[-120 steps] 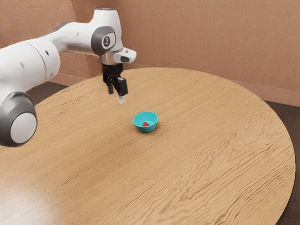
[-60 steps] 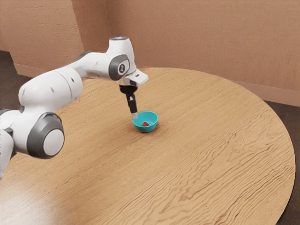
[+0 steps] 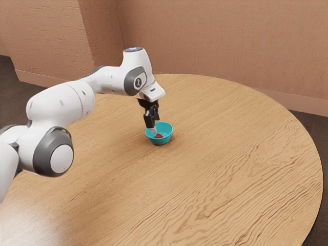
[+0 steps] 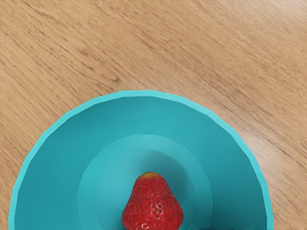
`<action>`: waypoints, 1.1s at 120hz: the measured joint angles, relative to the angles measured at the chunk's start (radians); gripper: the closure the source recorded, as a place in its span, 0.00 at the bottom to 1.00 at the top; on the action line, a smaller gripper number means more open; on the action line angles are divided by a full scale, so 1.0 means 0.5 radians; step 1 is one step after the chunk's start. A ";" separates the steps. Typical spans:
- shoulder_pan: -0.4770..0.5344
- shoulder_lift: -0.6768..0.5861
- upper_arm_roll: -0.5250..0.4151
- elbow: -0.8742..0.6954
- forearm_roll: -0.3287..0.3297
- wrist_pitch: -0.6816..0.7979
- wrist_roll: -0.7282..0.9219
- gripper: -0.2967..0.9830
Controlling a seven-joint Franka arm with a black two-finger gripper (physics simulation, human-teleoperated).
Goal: Take strawberry from the bowl
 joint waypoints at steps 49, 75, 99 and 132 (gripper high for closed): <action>0.000 0.094 0.007 -0.004 -0.009 0.204 0.221 0.41; 0.000 0.103 0.004 -0.024 -0.089 0.219 0.284 0.43; 0.000 0.120 0.017 -0.028 -0.120 0.210 0.316 0.45; 0.000 0.146 0.024 -0.030 -0.141 0.205 0.342 0.49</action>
